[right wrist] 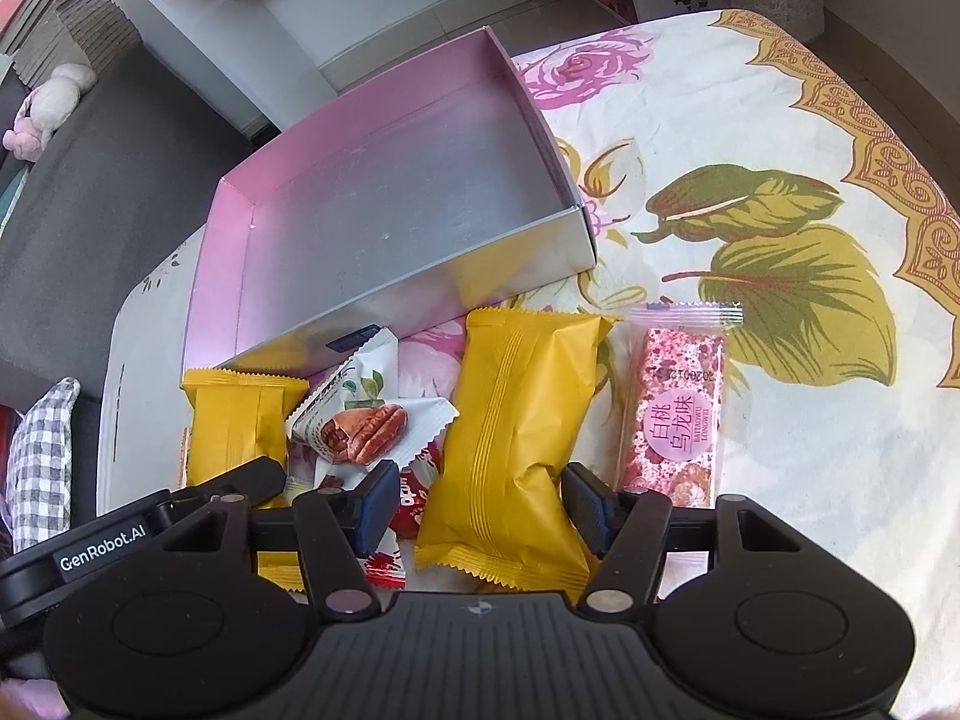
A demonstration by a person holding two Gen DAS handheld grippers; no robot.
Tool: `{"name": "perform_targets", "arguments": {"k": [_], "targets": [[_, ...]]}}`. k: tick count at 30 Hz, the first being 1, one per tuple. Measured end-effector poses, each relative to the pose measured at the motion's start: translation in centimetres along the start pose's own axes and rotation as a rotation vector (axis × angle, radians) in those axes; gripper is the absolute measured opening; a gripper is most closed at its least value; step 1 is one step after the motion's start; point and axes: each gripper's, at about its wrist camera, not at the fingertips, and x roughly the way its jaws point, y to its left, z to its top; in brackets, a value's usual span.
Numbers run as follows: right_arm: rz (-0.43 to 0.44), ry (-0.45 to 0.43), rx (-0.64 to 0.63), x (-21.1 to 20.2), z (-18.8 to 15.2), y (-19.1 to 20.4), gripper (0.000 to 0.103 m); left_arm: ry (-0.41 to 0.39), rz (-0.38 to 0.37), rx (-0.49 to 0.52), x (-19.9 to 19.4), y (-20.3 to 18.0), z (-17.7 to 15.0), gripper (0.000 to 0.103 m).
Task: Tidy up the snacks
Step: 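Grasp a yellow pastry pack with each gripper in front of the box, then lift both yellow pastry packs into the box and open both grippers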
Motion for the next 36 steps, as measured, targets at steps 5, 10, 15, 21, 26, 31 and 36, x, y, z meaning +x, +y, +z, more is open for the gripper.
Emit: {"name": "perform_targets", "arguments": {"k": [5,10,15,21,26,31,36], "targets": [[-0.012,-0.011,0.019,0.6,0.2,-0.3,0.039,-0.007,0.002,-0.009,-0.3,0.3,-0.1,0.040],[0.015,-0.031,0.059,0.0,0.3,-0.7,0.026,-0.024,-0.008,-0.015,-1.2,0.5,0.0,0.039],[0.054,-0.068,0.064,-1.7,0.4,-0.8,0.023,-0.051,-0.025,-0.037,-2.4,1.0,0.4,0.039],[0.105,-0.108,0.098,-3.9,0.5,-1.3,0.022,-0.105,-0.043,-0.060,-4.3,1.4,1.0,0.039],[0.167,-0.151,0.125,-5.5,1.0,-1.1,0.022,-0.160,-0.042,-0.088,-5.5,1.7,1.7,0.039],[0.212,-0.217,0.121,-5.6,2.5,-0.4,0.022,-0.195,-0.022,-0.067,-5.3,1.2,3.3,0.039],[0.206,-0.267,0.086,-4.5,4.2,1.0,0.022,-0.223,0.002,-0.041,-4.0,0.3,5.6,0.039]]}}
